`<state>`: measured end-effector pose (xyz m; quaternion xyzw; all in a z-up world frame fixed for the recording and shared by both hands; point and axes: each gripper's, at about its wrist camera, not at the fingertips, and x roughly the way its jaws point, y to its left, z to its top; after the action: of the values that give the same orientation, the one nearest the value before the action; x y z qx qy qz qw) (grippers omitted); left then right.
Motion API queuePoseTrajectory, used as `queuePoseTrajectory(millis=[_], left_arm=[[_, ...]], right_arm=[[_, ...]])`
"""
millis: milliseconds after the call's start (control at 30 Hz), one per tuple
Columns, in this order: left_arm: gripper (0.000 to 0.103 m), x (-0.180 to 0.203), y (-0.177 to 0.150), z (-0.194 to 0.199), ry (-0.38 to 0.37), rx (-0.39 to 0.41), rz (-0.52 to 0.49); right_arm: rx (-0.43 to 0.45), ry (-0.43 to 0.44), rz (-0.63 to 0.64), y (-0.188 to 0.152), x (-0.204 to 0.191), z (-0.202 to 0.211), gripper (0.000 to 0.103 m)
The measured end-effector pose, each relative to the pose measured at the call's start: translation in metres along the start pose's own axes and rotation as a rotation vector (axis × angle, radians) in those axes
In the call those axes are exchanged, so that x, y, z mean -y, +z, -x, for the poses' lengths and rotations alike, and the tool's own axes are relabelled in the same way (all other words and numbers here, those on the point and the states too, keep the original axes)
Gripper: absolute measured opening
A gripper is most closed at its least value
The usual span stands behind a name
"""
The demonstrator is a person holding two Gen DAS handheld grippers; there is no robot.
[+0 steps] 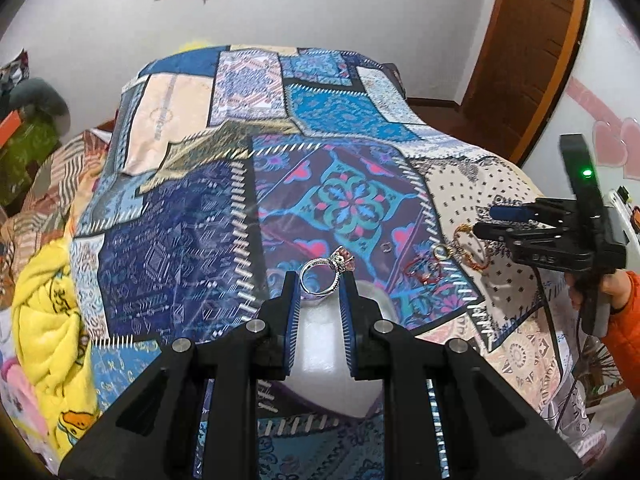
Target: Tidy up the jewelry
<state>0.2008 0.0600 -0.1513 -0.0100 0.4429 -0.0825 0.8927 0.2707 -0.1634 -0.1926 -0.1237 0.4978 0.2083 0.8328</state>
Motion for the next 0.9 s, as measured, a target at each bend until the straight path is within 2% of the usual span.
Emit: queuePoseTrajectory(millis=[67, 200, 333, 600, 900], left_arm=[[0.019, -0.004, -0.003, -0.002, 0.001, -0.006, 0.009], [0.019, -0.007, -0.007, -0.003, 0.003, -0.007, 0.013], [0.019, -0.007, -0.010, -0.003, 0.006, -0.006, 0.013], [0.019, -0.008, -0.017, 0.009, 0.012, 0.002, 0.028], [0.019, -0.006, -0.022, 0.042, 0.031, 0.059, 0.032]], right_arm=[[-0.031, -0.001, 0.010, -0.001, 0.001, -0.011, 0.017], [-0.007, -0.005, 0.012, -0.003, 0.003, -0.011, 0.007], [0.020, 0.002, -0.007, -0.005, 0.003, -0.003, 0.006], [0.138, 0.012, -0.023, -0.003, -0.006, 0.049, 0.006], [0.265, 0.041, 0.043, 0.010, -0.039, 0.103, 0.006]])
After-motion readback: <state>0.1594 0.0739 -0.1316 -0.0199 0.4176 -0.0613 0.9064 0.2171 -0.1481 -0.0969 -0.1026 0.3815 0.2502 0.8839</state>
